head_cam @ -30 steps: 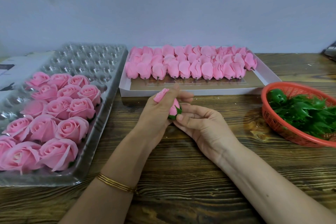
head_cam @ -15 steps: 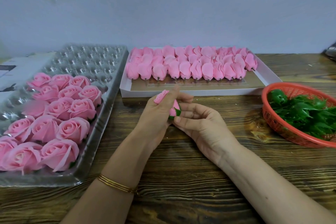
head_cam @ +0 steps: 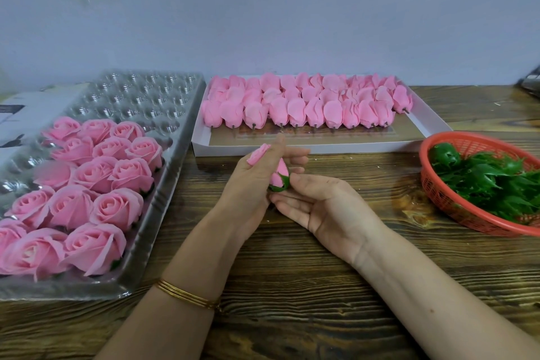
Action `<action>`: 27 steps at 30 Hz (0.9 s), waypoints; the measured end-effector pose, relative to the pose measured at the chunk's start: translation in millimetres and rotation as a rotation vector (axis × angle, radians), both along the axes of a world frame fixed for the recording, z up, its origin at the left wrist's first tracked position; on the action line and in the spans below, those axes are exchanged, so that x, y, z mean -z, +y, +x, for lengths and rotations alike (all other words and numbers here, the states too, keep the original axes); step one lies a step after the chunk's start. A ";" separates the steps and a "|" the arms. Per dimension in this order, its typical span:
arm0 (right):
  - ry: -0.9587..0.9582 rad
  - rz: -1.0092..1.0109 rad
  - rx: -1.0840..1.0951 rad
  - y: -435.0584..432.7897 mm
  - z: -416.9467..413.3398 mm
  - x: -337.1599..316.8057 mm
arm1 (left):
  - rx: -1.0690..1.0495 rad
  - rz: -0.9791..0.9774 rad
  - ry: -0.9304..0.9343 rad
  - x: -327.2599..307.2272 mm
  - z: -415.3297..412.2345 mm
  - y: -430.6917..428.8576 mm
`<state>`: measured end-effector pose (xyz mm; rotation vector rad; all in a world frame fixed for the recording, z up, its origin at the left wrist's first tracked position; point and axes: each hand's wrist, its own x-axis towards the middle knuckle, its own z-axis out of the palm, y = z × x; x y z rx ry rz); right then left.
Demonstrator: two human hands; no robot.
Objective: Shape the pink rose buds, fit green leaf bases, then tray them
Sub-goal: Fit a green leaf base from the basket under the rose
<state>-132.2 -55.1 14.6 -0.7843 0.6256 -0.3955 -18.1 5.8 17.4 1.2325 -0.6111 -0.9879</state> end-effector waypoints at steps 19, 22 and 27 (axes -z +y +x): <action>-0.121 -0.155 0.060 1.1 0.8 6.9 | 0.038 0.056 -0.065 2.4 2.4 -0.2; -0.088 -0.302 0.071 2.7 0.9 7.2 | 0.034 0.046 -0.053 2.9 1.7 -0.2; -0.045 -0.395 0.109 4.4 1.3 6.8 | 0.041 0.034 -0.072 3.9 0.0 0.3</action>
